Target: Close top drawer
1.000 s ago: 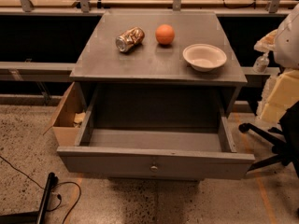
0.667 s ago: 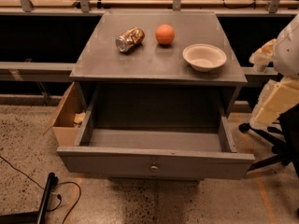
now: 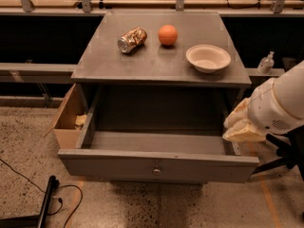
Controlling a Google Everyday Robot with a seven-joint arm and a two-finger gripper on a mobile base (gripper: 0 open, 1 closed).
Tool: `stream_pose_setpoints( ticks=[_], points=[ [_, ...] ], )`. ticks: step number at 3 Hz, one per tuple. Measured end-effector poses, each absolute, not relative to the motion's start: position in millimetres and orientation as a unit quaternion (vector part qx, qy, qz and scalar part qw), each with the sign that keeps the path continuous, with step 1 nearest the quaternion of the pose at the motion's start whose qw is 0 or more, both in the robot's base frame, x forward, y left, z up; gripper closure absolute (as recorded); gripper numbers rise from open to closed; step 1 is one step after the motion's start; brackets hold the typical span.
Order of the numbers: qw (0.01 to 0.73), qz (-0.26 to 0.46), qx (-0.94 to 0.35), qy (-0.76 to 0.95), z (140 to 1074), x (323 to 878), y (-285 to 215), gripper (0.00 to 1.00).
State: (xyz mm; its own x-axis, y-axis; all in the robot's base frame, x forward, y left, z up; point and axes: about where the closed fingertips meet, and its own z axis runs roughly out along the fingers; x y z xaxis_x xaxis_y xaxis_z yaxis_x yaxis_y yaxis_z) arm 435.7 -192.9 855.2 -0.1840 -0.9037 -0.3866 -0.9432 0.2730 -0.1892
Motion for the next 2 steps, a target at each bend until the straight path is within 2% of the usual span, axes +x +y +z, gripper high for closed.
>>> stream_pose_setpoints(
  ticks=[1, 2],
  points=[
    [0.209, 0.071, -0.598, 0.770, 796.9, 431.9, -180.2, 0.88],
    [0.209, 0.070, -0.598, 0.771, 794.0, 430.9, -179.9, 1.00]
  ],
)
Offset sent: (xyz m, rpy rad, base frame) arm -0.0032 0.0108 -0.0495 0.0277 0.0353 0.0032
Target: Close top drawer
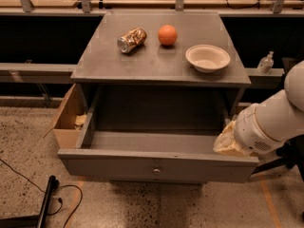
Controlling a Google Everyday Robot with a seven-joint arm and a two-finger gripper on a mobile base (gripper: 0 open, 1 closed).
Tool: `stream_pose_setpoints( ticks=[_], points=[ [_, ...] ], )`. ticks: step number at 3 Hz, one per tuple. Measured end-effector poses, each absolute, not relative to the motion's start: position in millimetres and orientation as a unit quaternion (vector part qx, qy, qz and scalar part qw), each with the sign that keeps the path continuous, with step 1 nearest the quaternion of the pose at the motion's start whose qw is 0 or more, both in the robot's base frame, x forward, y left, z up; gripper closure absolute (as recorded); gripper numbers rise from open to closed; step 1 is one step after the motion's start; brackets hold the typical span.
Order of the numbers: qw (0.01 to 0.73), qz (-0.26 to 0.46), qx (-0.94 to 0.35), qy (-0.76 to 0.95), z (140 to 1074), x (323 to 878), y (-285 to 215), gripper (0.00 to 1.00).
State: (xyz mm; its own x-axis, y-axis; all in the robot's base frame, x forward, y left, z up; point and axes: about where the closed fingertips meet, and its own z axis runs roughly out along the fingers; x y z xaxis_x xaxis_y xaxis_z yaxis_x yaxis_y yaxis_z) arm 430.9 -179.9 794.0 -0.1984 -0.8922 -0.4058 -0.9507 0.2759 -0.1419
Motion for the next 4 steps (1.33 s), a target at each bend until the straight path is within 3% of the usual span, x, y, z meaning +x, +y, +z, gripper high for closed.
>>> stream_pose_setpoints(
  ticks=[4],
  points=[
    [0.249, 0.102, -0.584, 0.766, 715.0, 396.6, -133.6, 1.00]
  ],
)
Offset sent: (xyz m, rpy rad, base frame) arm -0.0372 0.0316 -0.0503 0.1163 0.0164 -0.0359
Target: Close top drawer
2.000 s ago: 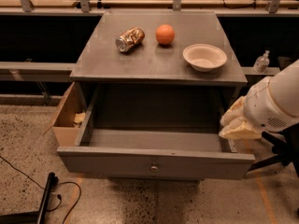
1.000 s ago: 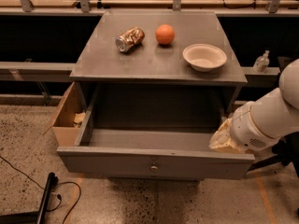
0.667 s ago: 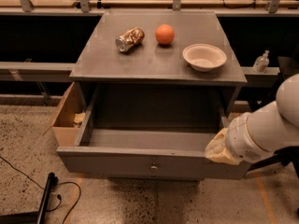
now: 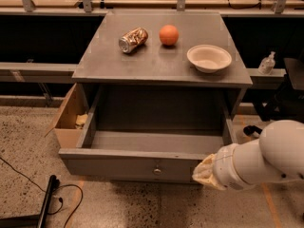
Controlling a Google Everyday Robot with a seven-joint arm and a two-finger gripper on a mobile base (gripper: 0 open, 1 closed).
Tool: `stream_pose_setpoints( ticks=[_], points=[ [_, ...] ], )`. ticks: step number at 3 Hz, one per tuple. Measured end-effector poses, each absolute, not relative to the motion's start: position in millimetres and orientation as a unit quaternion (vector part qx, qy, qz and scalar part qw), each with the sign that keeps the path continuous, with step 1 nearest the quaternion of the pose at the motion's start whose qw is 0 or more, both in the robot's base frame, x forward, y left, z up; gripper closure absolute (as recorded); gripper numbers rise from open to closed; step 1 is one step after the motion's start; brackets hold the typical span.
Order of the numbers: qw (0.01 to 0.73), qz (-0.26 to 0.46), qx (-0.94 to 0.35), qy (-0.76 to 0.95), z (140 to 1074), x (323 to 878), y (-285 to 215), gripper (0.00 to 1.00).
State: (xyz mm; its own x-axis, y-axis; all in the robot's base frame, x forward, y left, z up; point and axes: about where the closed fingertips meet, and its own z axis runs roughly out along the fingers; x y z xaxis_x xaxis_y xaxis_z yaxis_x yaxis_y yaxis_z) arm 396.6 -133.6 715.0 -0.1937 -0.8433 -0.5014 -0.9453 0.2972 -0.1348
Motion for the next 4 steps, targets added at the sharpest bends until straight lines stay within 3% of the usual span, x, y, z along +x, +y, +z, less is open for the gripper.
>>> stream_pose_setpoints(
  ticks=[4],
  points=[
    [0.331, 0.018, -0.598, 0.730, 653.5, 440.3, -133.0, 1.00]
  ],
)
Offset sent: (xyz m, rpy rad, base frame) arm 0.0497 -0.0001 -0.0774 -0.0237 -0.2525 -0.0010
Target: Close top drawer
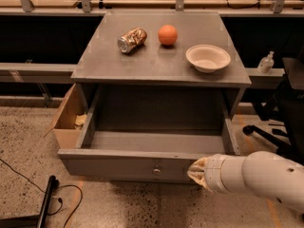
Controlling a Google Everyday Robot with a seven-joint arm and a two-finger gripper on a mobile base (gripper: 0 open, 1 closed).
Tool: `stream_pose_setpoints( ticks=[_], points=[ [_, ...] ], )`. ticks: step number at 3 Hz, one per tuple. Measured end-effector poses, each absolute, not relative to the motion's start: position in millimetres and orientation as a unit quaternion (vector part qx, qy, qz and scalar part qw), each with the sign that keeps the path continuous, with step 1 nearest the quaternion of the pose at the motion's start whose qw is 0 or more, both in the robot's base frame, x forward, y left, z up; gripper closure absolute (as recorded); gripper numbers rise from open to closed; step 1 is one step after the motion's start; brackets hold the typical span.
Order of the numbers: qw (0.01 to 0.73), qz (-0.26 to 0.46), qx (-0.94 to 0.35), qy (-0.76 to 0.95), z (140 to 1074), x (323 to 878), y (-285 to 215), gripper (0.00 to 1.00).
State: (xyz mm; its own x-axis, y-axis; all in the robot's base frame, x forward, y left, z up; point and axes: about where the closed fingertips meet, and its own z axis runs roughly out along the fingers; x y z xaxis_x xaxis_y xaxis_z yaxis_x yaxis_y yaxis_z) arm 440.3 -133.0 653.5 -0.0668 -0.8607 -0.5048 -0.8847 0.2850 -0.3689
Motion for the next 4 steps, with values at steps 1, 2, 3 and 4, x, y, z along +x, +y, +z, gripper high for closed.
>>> stream_pose_setpoints(
  ticks=[1, 2, 3, 4],
  points=[
    [0.332, 0.010, -0.594, 0.732, 650.0, 443.5, -132.9, 1.00],
    [0.330, -0.007, -0.602, 0.727, 637.4, 457.4, -133.7, 1.00],
    [0.336, -0.023, -0.617, 0.711, 627.7, 481.8, -133.4, 1.00],
    [0.342, -0.034, -0.631, 0.695, 618.3, 509.9, -135.7, 1.00]
  ],
)
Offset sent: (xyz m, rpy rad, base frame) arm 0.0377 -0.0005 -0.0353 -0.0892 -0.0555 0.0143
